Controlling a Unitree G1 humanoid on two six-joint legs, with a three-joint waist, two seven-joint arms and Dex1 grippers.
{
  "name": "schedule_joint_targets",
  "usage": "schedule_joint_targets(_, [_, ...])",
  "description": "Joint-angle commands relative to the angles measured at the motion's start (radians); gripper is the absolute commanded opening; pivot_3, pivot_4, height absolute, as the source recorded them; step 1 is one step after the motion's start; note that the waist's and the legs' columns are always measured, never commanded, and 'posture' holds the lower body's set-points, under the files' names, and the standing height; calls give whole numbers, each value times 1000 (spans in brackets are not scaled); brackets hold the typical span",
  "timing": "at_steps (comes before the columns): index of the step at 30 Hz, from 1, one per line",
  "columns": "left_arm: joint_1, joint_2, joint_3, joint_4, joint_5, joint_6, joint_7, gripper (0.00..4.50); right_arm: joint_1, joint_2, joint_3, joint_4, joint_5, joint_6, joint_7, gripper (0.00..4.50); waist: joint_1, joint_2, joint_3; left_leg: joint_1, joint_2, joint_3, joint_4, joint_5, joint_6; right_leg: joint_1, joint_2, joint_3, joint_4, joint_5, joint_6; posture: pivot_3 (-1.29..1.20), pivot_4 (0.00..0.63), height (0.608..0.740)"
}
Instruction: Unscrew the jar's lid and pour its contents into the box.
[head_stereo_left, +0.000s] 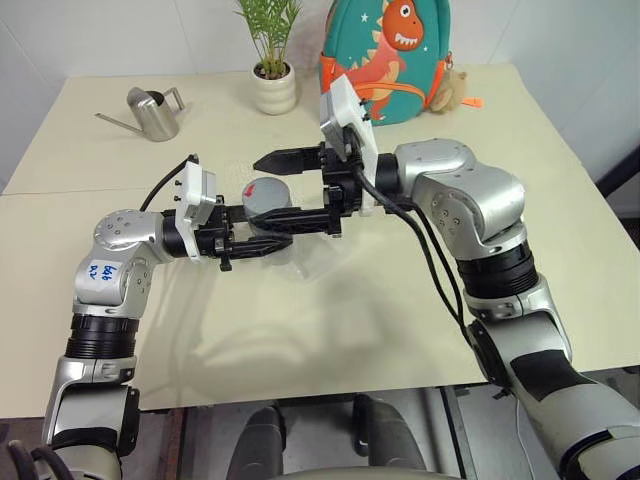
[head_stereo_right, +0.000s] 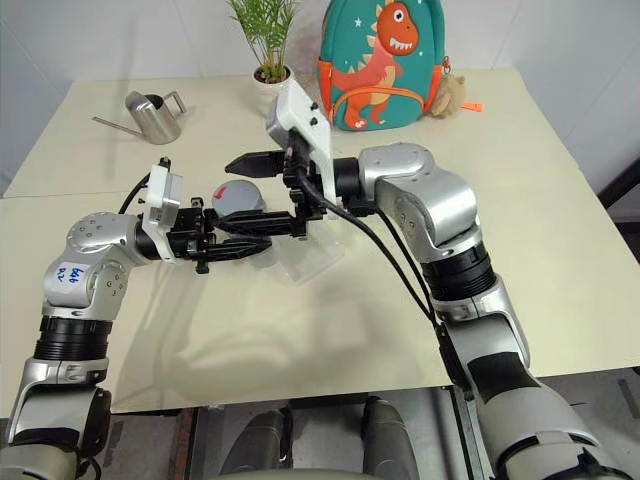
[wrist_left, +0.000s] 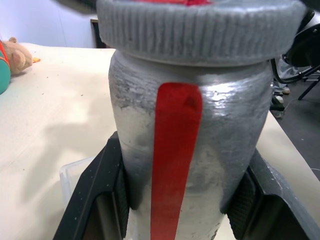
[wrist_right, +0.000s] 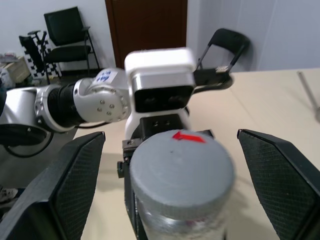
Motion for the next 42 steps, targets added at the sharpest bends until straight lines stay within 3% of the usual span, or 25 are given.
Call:
schedule_joint_targets(1, [0,10,7,-26,-5,-3,1,2008,-24,13,-13,-1,-3,-29,-1,4455,0,0,0,0,0,0,0,0,0,0,0,0,0,0,0,0,150,740])
schedule_joint_targets(4, [3,10,9,-31,-7,0,2,2008,-26,19,-13,15,-7,-38,0,4286,0,0,0,0,0,0,0,0,0,0,0,0,0,0,0,0,150,740])
schedule_joint_targets(7, [6,12,10,-34,-7,2,3,2008,-26,29,-23,22,-4,-44,-3,3612,-1,0,0,0,0,0,0,0,0,0,0,0,0,0,0,0,150,740])
schedule_joint_targets(10, [12,14,12,-38,-8,3,3,2008,-29,41,-43,24,7,-45,-16,2633,-1,0,0,0,0,0,0,0,0,0,0,0,0,0,0,0,150,740])
schedule_joint_targets(11, [13,15,12,-38,-8,3,4,2008,-29,46,-56,21,19,-43,-19,2590,-1,0,0,0,0,0,0,0,0,0,0,0,0,0,0,0,150,740])
schedule_joint_targets(18, [29,21,11,-39,-4,-1,3,2008,-3,61,-197,-52,212,81,-43,2590,0,0,0,0,0,0,0,0,0,0,0,0,0,0,0,0,150,740])
schedule_joint_targets(22, [42,22,16,-45,-7,-2,6,2008,42,11,-279,-83,248,115,-101,2590,2,0,0,0,0,0,0,0,0,0,0,0,0,0,0,0,150,740])
schedule_joint_targets(29, [46,38,52,-36,-23,-3,17,2008,370,-248,-310,-39,-39,-211,-163,2590,30,-2,-1,-1,0,0,1,-2,2,0,0,0,-1,0,0,0,150,740])
schedule_joint_targets(32, [23,38,60,-7,-21,-6,17,2008,503,-228,-367,50,-65,-330,-211,2590,26,-2,-1,0,0,2,0,-2,3,0,0,1,-2,1,0,0,150,740])
schedule_joint_targets(37, [-10,30,60,27,-17,-8,15,2008,599,-162,-379,229,-159,-565,-295,2590,5,-2,-1,7,0,9,-1,-1,2,2,0,8,-1,3,0,0,150,740])
schedule_joint_targets(41, [-26,27,60,37,-23,-5,5,2008,646,-136,-391,282,-145,-605,-306,2590,1,-2,-1,12,1,10,-2,-2,3,7,0,9,-3,4,1,0,150,740])
schedule_joint_targets(42, [-30,28,60,42,-22,-5,3,2008,663,-140,-390,266,-139,-602,-298,3315,1,-2,-1,12,1,10,-2,-2,3,7,0,10,-3,4,1,0,150,740])
